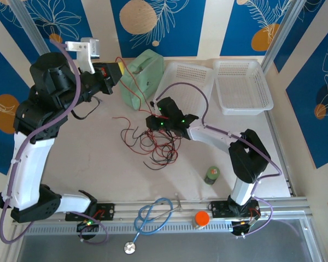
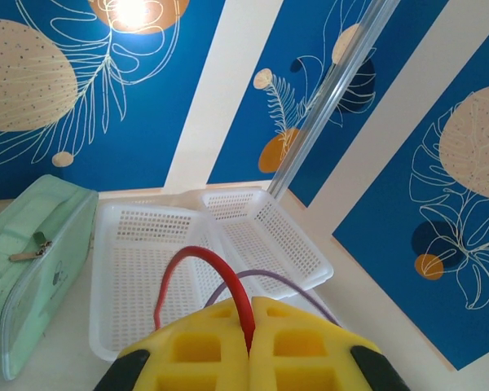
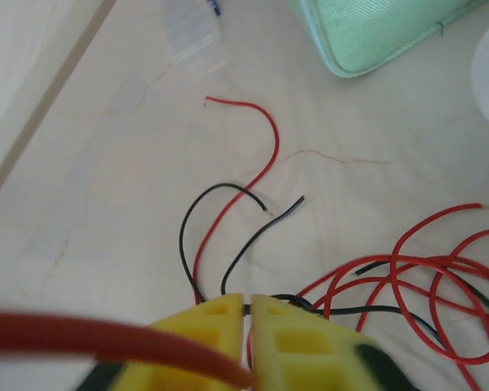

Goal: Untangle the cables

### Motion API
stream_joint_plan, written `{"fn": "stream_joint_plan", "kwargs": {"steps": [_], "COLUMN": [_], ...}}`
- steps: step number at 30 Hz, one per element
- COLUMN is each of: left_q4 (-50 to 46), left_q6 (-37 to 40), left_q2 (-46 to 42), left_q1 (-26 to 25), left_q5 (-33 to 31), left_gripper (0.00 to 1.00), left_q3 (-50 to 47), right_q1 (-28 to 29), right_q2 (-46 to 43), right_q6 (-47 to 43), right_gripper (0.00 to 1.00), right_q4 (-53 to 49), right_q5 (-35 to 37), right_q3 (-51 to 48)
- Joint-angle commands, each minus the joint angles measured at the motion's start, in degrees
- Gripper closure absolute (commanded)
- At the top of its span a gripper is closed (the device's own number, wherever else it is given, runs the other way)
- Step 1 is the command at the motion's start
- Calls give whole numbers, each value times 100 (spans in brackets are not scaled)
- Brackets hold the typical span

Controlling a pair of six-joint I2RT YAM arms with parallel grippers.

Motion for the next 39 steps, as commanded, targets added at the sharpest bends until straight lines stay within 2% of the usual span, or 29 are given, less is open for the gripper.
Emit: {"fn": "stream_joint_plan", "kwargs": {"steps": [1, 7, 13, 17, 23, 31, 36, 39], "left_q4": [-23, 75, 590, 1283, 2272, 2803, 3281, 3654], "left_q6": [29, 14, -112, -200, -157, 13, 95, 255], "left_q2": [-237, -551, -644, -613, -641, -489, 16, 414], "left_q1": [-20, -22, -25, -25, -50, -209, -340, -410], "left_q5": [-60, -186, 361, 916, 1343, 1473, 1410, 1150], "left_gripper": [100, 100, 100, 100, 100, 100, 100, 100], "left_q3": [-87, -1142, -2354, -3180, -4088, -4262, -3997, -3730], "right_q1": [-19, 65, -19, -206, -507, -727, -988, -1214], "right_q2": [-219, -1277, -2103, -2308, -2293, -2106, -2017, -1885], "right_q6": [-203, -606, -665, -524, -306, -323, -407, -522], "right_gripper": [100, 100, 100, 100, 100, 100, 100, 100], "right_q4": [-467, -1374, -1911, -2221, -2556, -2924, -2902, -2978], "right_q5": [165, 256, -199, -656, -1118, -1043, -909, -841], "right_q3": [521, 1233, 1729, 2165, 2668, 2759, 2733, 2945]}}
